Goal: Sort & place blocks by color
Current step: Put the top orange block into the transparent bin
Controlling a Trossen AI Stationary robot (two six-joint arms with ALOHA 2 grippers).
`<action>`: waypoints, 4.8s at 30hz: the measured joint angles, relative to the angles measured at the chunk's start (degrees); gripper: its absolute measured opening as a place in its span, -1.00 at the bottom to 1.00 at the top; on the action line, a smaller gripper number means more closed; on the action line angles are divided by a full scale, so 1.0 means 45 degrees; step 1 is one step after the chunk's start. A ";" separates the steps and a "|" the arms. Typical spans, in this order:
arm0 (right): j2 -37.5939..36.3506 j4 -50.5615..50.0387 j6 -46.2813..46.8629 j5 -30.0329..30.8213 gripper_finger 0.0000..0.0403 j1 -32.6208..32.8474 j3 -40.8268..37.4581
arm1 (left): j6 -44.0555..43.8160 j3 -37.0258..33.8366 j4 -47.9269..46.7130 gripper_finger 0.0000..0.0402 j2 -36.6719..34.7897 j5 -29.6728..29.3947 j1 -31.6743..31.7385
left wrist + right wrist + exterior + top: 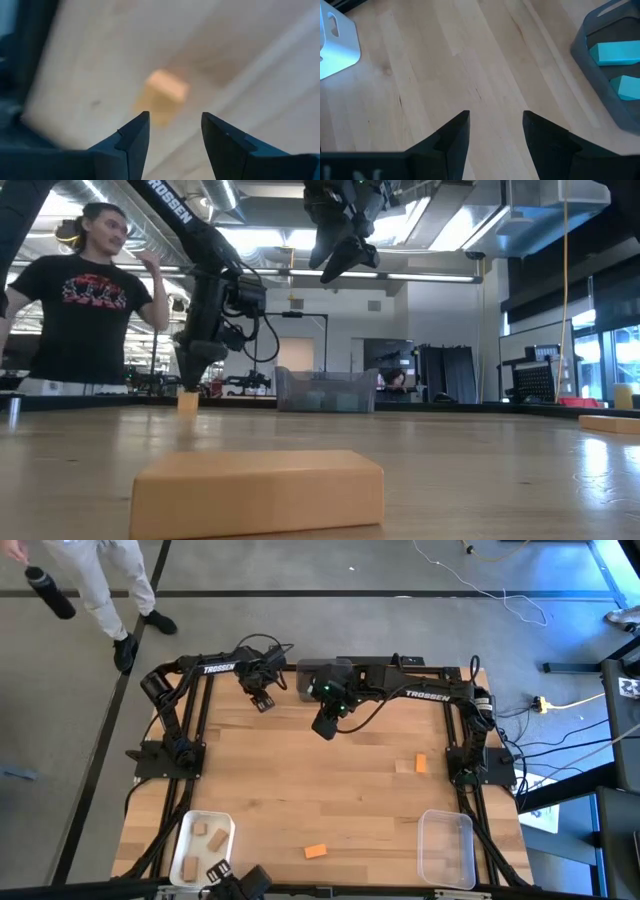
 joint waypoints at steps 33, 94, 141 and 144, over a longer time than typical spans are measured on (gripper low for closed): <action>0.0000 0.0000 0.0030 -0.0005 -0.09 -0.0172 0.0000 | -0.1704 0.0034 0.0575 -0.15 0.0544 0.0673 0.0308; 0.0000 -0.0005 -0.0515 -0.0015 -0.09 -0.0168 0.0000 | -0.0728 -0.1384 -0.1317 -0.15 -0.0568 -0.0646 -0.1516; 0.0000 0.0019 -0.0219 -0.0010 -0.09 -0.0167 0.0000 | -0.2764 -0.1939 -0.1134 -0.15 -0.0563 0.0800 -0.4053; 0.0000 0.0019 -0.0247 -0.0010 -0.09 -0.0168 0.0000 | -0.2993 -0.1672 -0.0917 -0.15 -0.0554 0.1066 -0.4633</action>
